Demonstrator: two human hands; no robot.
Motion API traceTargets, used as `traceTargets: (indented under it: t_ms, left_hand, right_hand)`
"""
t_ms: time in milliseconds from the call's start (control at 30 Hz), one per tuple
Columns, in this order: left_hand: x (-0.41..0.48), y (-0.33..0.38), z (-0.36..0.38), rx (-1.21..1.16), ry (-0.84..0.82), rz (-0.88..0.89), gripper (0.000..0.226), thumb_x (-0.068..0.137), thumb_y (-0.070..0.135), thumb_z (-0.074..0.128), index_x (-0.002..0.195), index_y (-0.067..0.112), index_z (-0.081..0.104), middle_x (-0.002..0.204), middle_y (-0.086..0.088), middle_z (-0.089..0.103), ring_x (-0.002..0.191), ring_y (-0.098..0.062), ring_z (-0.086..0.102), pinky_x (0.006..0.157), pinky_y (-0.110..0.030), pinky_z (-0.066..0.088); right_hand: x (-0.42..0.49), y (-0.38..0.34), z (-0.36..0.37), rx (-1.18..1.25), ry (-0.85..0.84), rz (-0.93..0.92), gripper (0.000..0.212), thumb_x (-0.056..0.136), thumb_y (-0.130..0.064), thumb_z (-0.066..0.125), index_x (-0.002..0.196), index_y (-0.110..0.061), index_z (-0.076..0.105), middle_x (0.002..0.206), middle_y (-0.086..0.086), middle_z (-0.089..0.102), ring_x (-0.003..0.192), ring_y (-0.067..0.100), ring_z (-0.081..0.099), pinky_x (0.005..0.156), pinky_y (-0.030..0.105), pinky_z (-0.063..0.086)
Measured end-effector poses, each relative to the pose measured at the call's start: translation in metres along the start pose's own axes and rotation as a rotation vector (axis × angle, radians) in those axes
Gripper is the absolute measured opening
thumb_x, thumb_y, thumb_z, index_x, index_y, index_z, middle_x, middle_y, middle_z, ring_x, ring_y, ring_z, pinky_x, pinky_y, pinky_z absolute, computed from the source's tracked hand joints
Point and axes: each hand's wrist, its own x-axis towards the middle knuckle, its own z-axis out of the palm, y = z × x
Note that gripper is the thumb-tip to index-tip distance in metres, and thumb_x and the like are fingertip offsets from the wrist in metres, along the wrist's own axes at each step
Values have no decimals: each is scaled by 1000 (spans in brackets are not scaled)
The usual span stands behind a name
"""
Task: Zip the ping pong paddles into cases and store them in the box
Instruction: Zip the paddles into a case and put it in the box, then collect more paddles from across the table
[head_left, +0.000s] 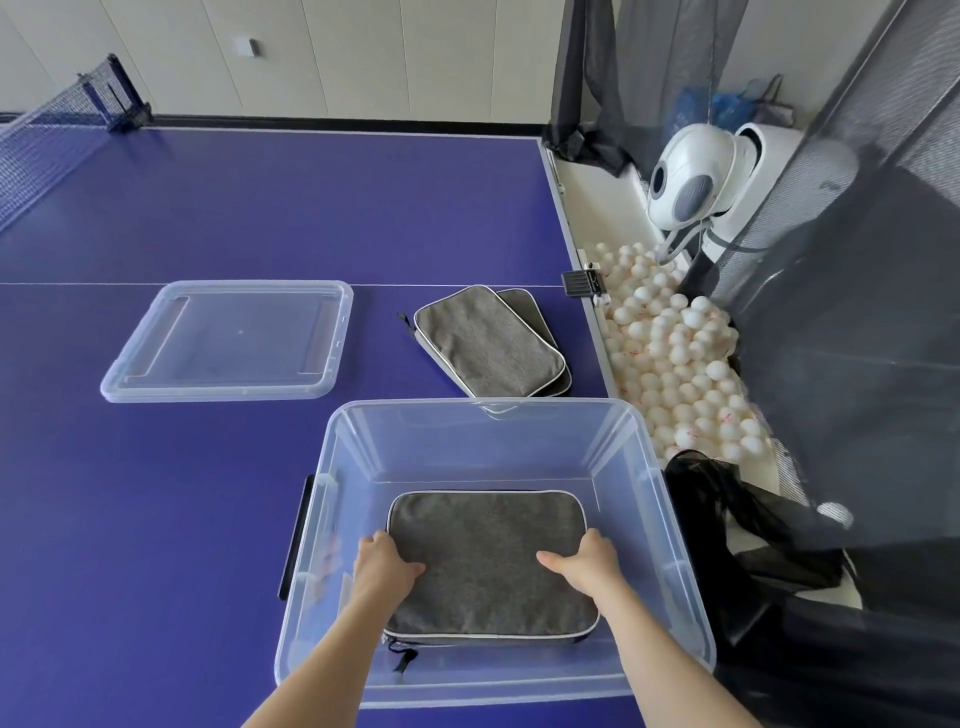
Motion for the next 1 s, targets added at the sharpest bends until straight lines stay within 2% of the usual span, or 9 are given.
traceTargets:
  t_ms: [267,400,500,600,767,867,1000]
  left_hand:
    - [-2,0,-2,72,12,37,58,87,33,67,131,7,39,133,-11,42,124,-30,47,97,-36,42]
    - [-6,5,-9,156,104,189,64,86,37,65,135,11,32,136,-7,36,128,-28,37,100,-37,42]
    - [-10,14,-18,288,158,341,70,91,38,58,146,14,24,147,-4,28,135,-26,31,106,-36,36]
    - [-15,27,-30,393,217,482,63,93,34,54,146,14,26,150,-3,27,139,-24,29,109,-33,29]
    - [-25,49,-59,345,336,626,59,95,32,53,147,14,30,150,-2,31,139,-21,29,109,-31,29]
    - [-32,53,-80,276,404,653,61,95,34,54,148,16,31,152,-1,30,141,-20,27,110,-32,27]
    - [-42,38,-109,232,490,599,61,95,37,55,148,18,31,153,2,29,139,-22,30,110,-34,30]
  right_hand:
    - [-9,-4,-4,-80,68,-85,76,79,-47,72,129,1,41,132,16,45,124,29,47,101,32,40]
    - [-16,-15,-14,-157,183,-252,81,87,-45,63,142,2,27,139,16,39,132,27,37,107,29,33]
    - [-23,-25,-25,-219,255,-378,72,96,-44,49,148,-3,20,144,12,35,136,26,32,109,29,27]
    - [-29,-37,-35,-305,335,-478,62,100,-41,39,148,-8,22,147,8,35,136,24,31,109,31,28]
    - [-34,-63,-55,-304,424,-599,56,99,-36,45,144,-5,33,139,11,45,131,28,38,103,36,36]
    - [-38,-80,-66,-308,449,-662,55,97,-33,51,141,-2,38,134,14,49,127,31,43,101,39,37]
    - [-43,-103,-71,-405,429,-755,54,97,-35,50,141,-6,38,139,11,45,129,28,41,103,37,36]
